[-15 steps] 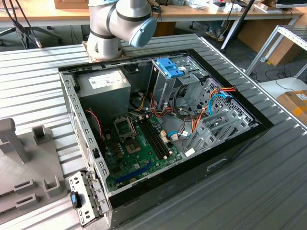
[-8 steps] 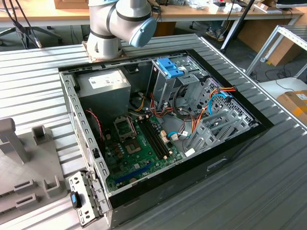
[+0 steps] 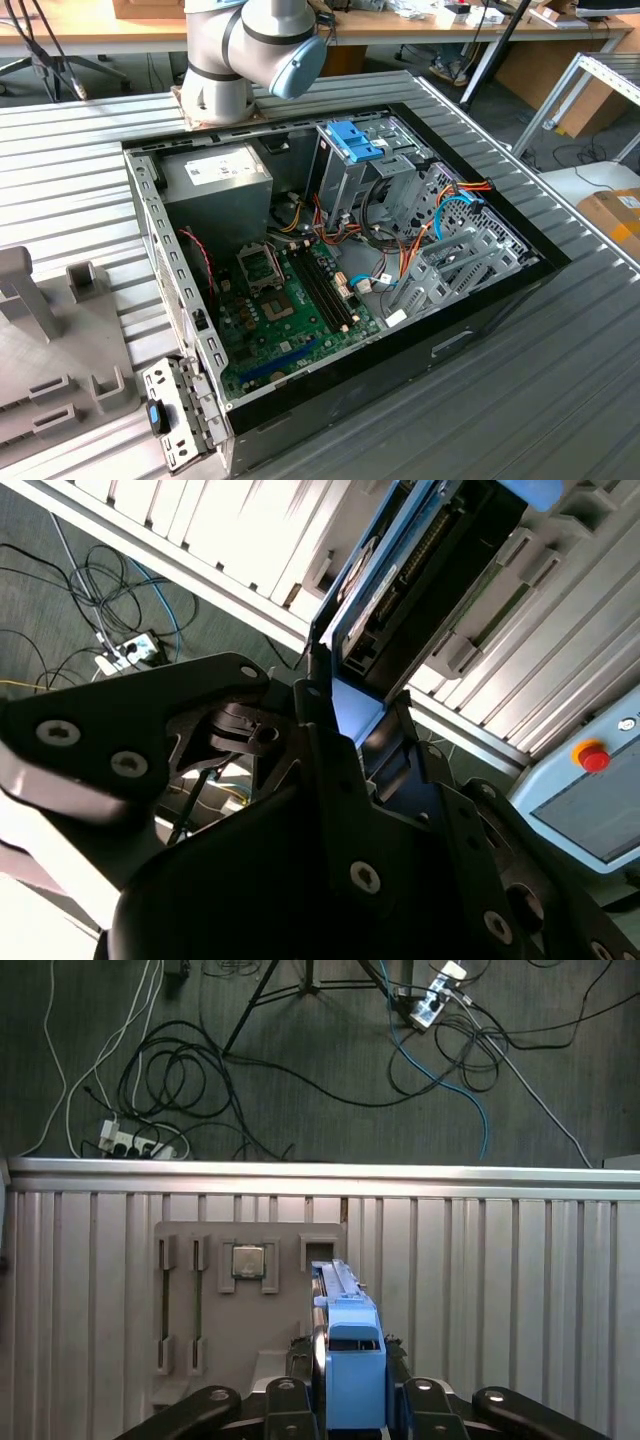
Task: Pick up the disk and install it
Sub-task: 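Pick up the disk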
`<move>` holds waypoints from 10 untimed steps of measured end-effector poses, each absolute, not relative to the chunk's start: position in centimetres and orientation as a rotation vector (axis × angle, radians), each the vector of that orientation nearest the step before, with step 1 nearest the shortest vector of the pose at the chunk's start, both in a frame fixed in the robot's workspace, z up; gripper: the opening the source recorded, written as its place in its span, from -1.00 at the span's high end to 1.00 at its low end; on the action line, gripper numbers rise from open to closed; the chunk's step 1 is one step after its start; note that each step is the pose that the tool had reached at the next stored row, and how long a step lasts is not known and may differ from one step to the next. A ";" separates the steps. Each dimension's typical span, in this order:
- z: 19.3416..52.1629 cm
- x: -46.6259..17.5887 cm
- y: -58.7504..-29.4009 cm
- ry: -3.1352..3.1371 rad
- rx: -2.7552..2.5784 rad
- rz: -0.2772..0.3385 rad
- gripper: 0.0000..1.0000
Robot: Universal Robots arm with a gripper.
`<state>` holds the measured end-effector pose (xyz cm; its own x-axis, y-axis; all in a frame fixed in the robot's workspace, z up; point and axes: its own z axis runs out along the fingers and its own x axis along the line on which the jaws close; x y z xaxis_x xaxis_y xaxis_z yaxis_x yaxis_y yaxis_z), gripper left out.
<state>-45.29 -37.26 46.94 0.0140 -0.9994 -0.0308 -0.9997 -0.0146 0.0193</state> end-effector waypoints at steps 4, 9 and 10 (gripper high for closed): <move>48.1 -45.3 -37.3 2.200 -2.231 0.056 0.27; 48.5 -45.3 -37.3 2.201 -2.233 0.053 0.27; 48.5 -45.3 -37.3 2.201 -2.233 0.053 0.27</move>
